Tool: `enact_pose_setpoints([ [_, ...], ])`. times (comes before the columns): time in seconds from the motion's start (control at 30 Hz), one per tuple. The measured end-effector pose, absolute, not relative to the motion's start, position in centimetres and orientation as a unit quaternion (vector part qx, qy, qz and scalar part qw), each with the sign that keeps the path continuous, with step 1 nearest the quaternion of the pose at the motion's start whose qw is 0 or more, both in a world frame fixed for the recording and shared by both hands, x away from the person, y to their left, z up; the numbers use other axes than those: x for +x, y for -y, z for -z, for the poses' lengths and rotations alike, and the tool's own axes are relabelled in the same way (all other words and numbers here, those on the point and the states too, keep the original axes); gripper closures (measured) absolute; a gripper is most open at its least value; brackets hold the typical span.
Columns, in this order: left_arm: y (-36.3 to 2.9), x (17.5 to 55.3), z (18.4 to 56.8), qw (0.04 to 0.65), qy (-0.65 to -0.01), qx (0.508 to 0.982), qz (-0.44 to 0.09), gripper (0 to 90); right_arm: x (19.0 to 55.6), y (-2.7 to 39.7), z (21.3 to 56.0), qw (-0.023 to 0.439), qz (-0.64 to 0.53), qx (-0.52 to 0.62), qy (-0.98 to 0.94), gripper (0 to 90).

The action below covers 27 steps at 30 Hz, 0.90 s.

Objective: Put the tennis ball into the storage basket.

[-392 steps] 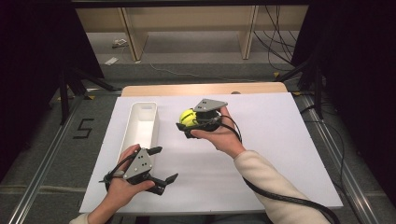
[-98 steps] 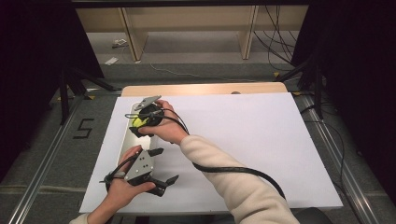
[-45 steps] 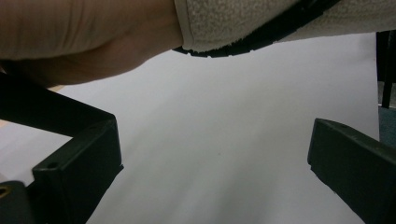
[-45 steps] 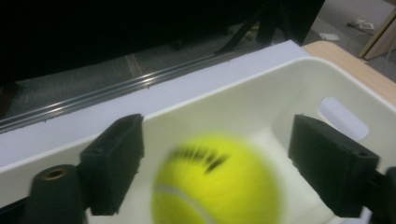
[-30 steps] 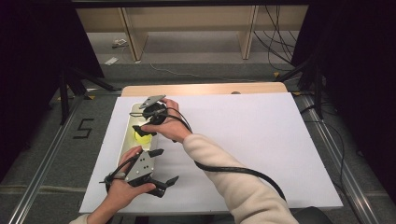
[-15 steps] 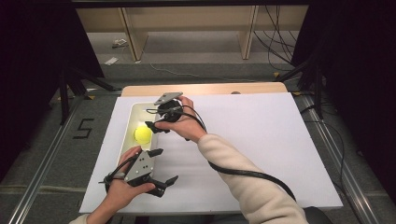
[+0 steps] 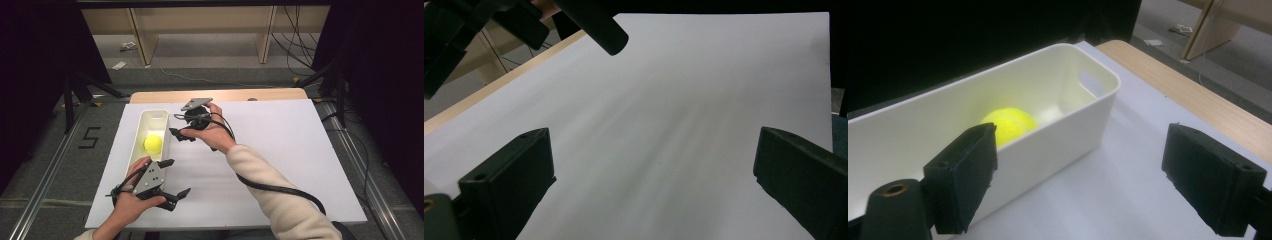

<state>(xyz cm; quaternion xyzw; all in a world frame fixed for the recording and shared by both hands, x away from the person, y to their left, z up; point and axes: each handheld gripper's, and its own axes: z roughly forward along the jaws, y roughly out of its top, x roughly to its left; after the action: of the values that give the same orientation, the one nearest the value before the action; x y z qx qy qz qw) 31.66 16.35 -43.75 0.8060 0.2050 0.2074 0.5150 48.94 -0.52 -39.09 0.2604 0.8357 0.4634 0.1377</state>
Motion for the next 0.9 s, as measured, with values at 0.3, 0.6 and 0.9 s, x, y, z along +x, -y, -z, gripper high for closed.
enact_pose_setpoints([
  [0.3, -16.4, 31.7, 43.7, 0.516, -0.206, 0.805, -0.209, 2.3, 48.5, 3.0, 39.0, 0.148, -0.462, 0.274, -0.831, 15.4],
  [0.6, -16.4, 31.7, 43.7, 0.515, -0.206, 0.805, -0.21, 2.3, 48.1, 5.5, 39.1, 0.157, -0.459, 0.284, -0.827, 15.5],
  [0.9, -16.5, 31.8, 43.7, 0.514, -0.203, 0.805, -0.216, 2.2, 47.3, 8.8, 39.4, 0.169, -0.455, 0.3, -0.821, 15.6],
])
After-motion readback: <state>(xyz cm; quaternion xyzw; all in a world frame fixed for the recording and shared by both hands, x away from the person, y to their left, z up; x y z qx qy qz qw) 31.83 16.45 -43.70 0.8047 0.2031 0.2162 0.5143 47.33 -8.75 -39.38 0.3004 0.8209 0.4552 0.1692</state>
